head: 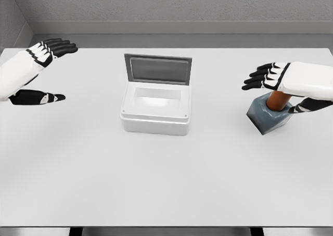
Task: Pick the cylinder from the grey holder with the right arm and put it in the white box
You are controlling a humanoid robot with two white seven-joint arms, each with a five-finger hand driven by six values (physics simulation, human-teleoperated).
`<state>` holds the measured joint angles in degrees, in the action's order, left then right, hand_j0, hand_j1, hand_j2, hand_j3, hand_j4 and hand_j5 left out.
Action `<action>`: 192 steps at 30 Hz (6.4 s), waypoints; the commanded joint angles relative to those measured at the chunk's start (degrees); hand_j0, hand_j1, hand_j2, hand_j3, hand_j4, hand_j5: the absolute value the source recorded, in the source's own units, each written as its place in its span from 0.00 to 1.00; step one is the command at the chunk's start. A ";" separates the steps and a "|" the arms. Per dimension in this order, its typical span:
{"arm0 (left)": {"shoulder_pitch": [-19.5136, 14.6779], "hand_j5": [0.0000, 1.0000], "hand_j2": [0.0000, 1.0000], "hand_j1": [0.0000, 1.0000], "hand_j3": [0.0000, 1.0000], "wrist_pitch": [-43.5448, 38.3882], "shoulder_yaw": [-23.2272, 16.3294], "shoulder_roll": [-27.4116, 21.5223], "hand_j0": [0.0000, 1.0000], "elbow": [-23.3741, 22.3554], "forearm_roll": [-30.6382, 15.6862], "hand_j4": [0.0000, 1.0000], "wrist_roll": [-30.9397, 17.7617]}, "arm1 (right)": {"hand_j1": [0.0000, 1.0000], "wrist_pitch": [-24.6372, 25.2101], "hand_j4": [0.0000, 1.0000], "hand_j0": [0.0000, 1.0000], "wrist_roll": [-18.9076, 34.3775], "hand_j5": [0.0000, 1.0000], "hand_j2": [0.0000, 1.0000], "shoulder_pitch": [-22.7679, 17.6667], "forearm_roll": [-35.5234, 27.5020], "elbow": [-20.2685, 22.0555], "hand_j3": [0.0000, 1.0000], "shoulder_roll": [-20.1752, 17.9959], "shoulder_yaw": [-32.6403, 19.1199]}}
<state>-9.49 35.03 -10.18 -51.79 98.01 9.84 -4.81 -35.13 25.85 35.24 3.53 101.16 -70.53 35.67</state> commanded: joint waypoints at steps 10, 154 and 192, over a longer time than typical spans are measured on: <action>1.32 1.00 1.00 1.00 1.00 -0.03 -1.42 -0.07 1.00 -0.54 -12.21 1.00 -9.95 | 1.00 0.13 1.00 1.00 4.38 1.00 1.00 5.01 0.69 -0.61 1.00 -1.71 -0.16; -26.10 1.00 1.00 1.00 1.00 -27.56 -13.99 19.09 1.00 -34.73 -43.06 1.00 -30.19 | 0.50 0.13 0.50 0.50 9.15 0.50 0.50 16.61 22.40 -5.71 0.50 21.58 8.36; -26.10 1.00 1.00 1.00 1.00 -27.56 -13.90 19.18 1.00 -34.82 -43.06 1.00 -30.19 | 0.50 0.13 0.50 0.50 9.15 0.50 0.50 20.48 23.98 -8.43 0.50 33.09 11.17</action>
<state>-35.60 7.50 -24.11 -32.59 63.16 -32.88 -35.00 -35.17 35.04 55.81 27.71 92.78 -37.77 46.82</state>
